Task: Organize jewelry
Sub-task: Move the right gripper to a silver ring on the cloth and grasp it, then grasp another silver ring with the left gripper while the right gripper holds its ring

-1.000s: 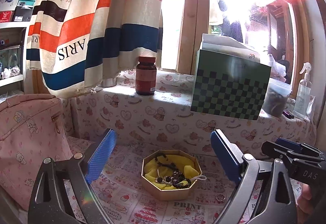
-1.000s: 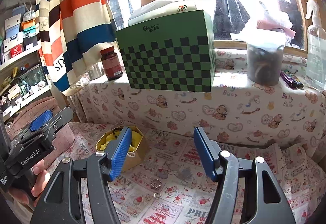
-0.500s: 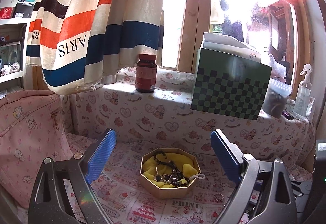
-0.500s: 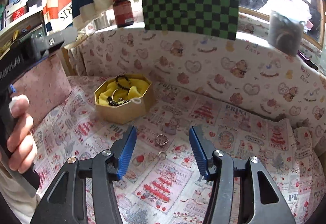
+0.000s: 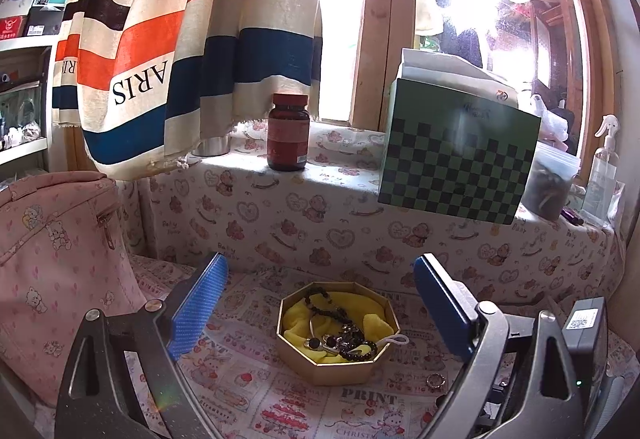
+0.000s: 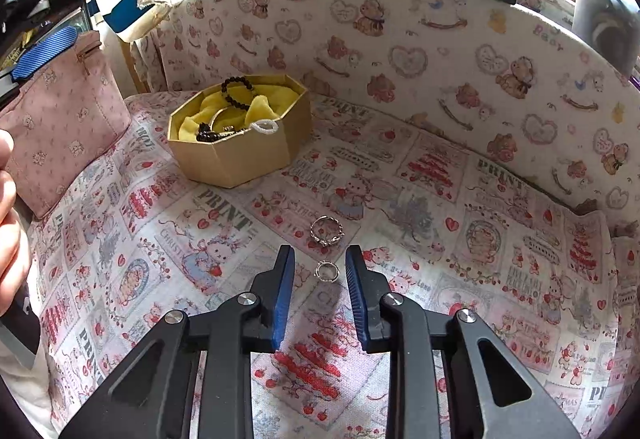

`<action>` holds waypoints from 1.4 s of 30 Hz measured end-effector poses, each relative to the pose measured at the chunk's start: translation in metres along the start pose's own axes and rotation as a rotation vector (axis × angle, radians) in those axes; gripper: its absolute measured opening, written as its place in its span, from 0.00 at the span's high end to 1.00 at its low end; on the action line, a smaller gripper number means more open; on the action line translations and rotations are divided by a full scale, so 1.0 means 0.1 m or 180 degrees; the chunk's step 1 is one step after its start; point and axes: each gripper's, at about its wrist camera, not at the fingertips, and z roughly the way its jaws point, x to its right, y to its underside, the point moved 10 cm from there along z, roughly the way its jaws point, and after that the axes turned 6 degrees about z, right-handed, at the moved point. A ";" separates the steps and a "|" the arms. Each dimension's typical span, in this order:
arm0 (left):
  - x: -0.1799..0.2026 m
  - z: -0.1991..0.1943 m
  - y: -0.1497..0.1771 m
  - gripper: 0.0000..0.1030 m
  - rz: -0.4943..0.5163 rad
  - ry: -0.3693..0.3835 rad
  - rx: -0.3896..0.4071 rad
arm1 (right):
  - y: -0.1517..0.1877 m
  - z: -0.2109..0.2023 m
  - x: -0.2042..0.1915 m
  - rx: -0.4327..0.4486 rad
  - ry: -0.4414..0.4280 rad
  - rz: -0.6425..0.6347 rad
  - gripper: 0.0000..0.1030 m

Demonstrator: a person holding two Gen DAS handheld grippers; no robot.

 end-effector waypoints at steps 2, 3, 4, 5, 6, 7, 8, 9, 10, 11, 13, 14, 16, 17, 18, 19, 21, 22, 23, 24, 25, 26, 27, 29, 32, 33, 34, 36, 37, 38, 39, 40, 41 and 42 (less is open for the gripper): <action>0.01 -0.01 0.00 0.10 0.0020 0.0006 0.0007 | 0.02 0.03 0.00 -0.0027 -0.0016 0.0009 0.78; 0.02 -0.01 0.00 0.10 0.0027 0.0003 0.0013 | 0.02 0.04 0.00 -0.0024 0.0006 -0.0021 0.85; 0.02 -0.02 -0.01 0.10 0.0032 -0.0003 0.0018 | 0.02 0.03 -0.01 -0.0029 0.0008 -0.0038 0.86; 0.02 -0.01 0.00 0.10 0.0034 -0.0006 0.0017 | 0.02 0.03 -0.02 -0.0030 0.0005 -0.0037 0.86; 0.02 -0.01 0.00 0.10 0.0033 -0.0005 0.0011 | 0.02 0.03 -0.02 -0.0030 0.0009 -0.0033 0.86; 0.02 0.00 0.01 0.10 0.0030 -0.0004 0.0001 | 0.03 0.03 -0.01 -0.0028 0.0017 -0.0025 0.86; 0.02 0.01 0.02 0.10 0.0028 -0.0002 -0.0014 | 0.02 0.02 0.01 -0.0024 0.0026 -0.0006 0.86; 0.02 0.03 0.03 0.10 0.0024 0.0001 -0.0032 | 0.01 0.01 0.03 -0.0007 0.0031 0.0024 0.86; 0.02 0.04 0.04 0.10 0.0018 0.0007 -0.0051 | 0.00 -0.02 0.07 0.0017 0.0033 0.0059 0.86; 0.03 0.07 0.07 0.10 0.0006 0.0031 -0.0081 | -0.02 -0.07 0.12 0.0053 0.0026 0.0109 0.86; 0.11 0.13 0.13 0.10 0.0002 0.0140 -0.0164 | -0.07 -0.18 0.24 0.0139 0.0013 0.0225 0.86; 0.18 0.16 0.17 0.10 0.0028 0.0223 -0.0220 | -0.11 -0.25 0.31 0.0196 0.0014 0.0285 0.86; 0.33 0.22 0.26 0.10 0.0066 0.0437 -0.0357 | -0.17 -0.38 0.44 0.0305 0.0051 0.0380 0.86; 0.45 0.26 0.33 0.10 0.0021 0.0666 -0.0490 | -0.20 -0.44 0.50 0.0352 0.0072 0.0422 0.86; 0.55 0.30 0.39 0.10 -0.0033 0.0904 -0.0623 | -0.22 -0.49 0.57 0.0393 0.0084 0.0466 0.86; 0.65 0.32 0.45 0.13 -0.0057 0.1081 -0.0729 | -0.25 -0.55 0.63 0.0438 0.0089 0.0517 0.86; 0.78 0.35 0.55 0.19 0.0028 0.1138 -0.0841 | -0.29 -0.65 0.74 0.0512 0.0103 0.0629 0.86; 0.83 0.35 0.58 0.24 0.0123 0.1091 -0.0850 | -0.30 -0.68 0.80 0.0541 0.0109 0.0680 0.86; 0.88 0.36 0.61 0.27 0.0249 0.1034 -0.0842 | -0.31 -0.72 0.85 0.0568 0.0109 0.0726 0.86; 0.93 0.37 0.64 0.28 0.0373 0.0975 -0.0821 | -0.32 -0.75 0.90 0.0587 0.0109 0.0762 0.86; 0.97 0.37 0.68 0.29 0.0499 0.0920 -0.0791 | -0.33 -0.77 0.93 0.0602 0.0116 0.0793 0.86; 1.03 0.37 0.71 0.29 0.0592 0.0887 -0.0748 | -0.33 -0.79 0.96 0.0612 0.0129 0.0811 0.86; 1.09 0.38 0.75 0.31 0.0693 0.0899 -0.0764 | -0.35 -0.80 0.99 0.0624 0.0159 0.0808 0.86; 1.19 0.41 0.84 0.38 0.0805 0.0977 -0.0869 | -0.35 -0.80 1.03 0.0640 0.0230 0.0798 0.86; 1.30 0.47 0.96 0.43 0.0896 0.1059 -0.1026 | -0.33 -0.79 1.03 0.0617 0.0181 0.0827 0.86; 1.32 0.50 1.00 0.43 0.0920 0.1060 -0.1069 | -0.32 -0.79 1.02 0.0619 0.0183 0.0825 0.86; 1.33 0.52 1.04 0.44 0.0941 0.1050 -0.1113 | -0.32 -0.79 1.03 0.0619 0.0187 0.0822 0.86; 1.34 0.55 1.09 0.45 0.0947 0.1050 -0.1188 | -0.33 -0.79 1.03 0.0616 0.0164 0.0833 0.86; 1.34 0.56 1.10 0.46 0.0941 0.1062 -0.1218 | -0.33 -0.80 1.03 0.0618 0.0150 0.0842 0.86; 1.34 0.57 1.12 0.46 0.0936 0.1078 -0.1245 | -0.34 -0.80 1.03 0.0624 0.0147 0.0851 0.86; 1.35 0.57 1.14 0.46 0.0943 0.1088 -0.1261 | -0.34 -0.82 1.03 0.0631 0.0144 0.0858 0.86; 1.36 0.57 1.17 0.46 0.0967 0.1094 -0.1274 | -0.34 -0.83 1.04 0.0637 0.0137 0.0868 0.86; 1.38 0.58 1.19 0.47 0.1000 0.1101 -0.1306 | -0.34 -0.84 1.05 0.0642 0.0127 0.0879 0.86; 1.40 0.59 1.22 0.48 0.1017 0.1114 -0.1344 | -0.34 -0.85 1.05 0.0646 0.0121 0.0891 0.86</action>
